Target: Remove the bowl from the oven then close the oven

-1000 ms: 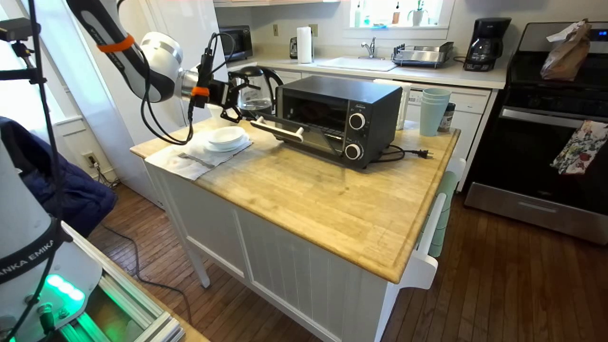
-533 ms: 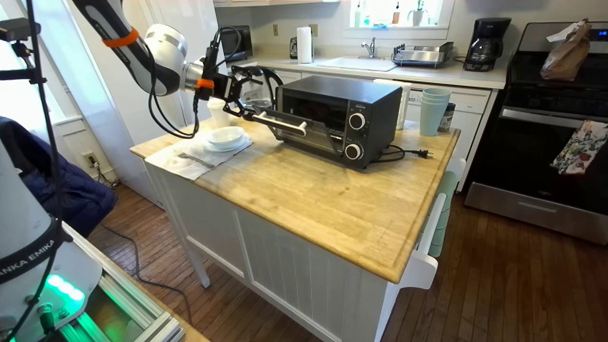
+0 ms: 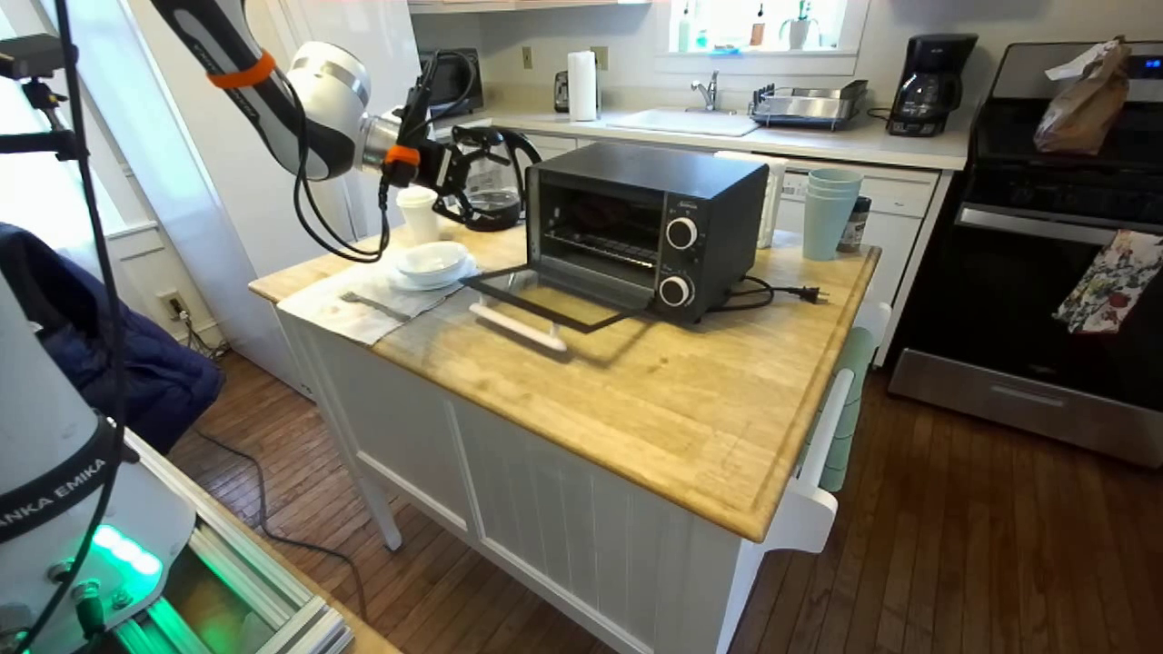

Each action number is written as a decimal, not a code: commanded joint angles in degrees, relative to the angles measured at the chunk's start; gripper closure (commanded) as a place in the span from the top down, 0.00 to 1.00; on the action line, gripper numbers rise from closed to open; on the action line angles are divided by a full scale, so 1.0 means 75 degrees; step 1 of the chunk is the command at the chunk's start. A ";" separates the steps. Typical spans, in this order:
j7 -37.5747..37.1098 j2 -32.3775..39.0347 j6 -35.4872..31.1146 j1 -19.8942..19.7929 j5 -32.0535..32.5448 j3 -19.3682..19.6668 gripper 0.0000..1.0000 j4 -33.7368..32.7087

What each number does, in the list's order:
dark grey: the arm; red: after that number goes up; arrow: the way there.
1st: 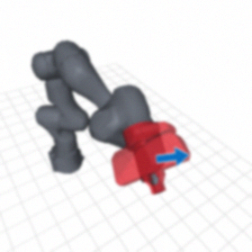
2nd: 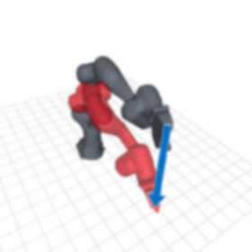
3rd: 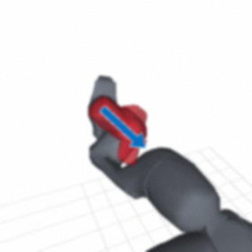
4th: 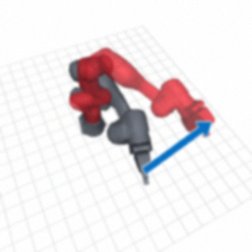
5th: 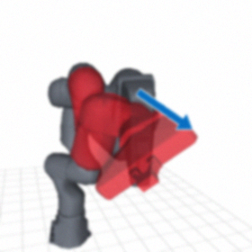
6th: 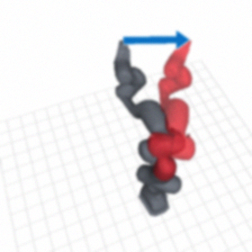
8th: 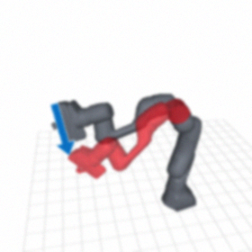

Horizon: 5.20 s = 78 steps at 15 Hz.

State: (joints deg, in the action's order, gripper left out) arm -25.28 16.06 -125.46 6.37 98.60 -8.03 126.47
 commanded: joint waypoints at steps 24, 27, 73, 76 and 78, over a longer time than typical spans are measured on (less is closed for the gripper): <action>0.1024 0.1147 0.0137 0.0251 -0.1496 -0.0080 1.00 0.0225; 0.1065 0.1170 0.0211 0.0227 -0.1354 -0.0045 1.00 0.0239; 0.1439 0.0368 -0.0228 -0.0130 -0.0619 0.0191 1.00 -0.0918; 0.1450 0.0405 -0.0316 -0.0155 -0.0718 0.0201 1.00 -0.0983; 0.1341 0.0377 -0.0255 -0.0167 -0.0908 0.0183 1.00 -0.0995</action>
State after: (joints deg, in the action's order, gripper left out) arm -14.22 18.27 -126.41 5.58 92.62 -6.64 120.25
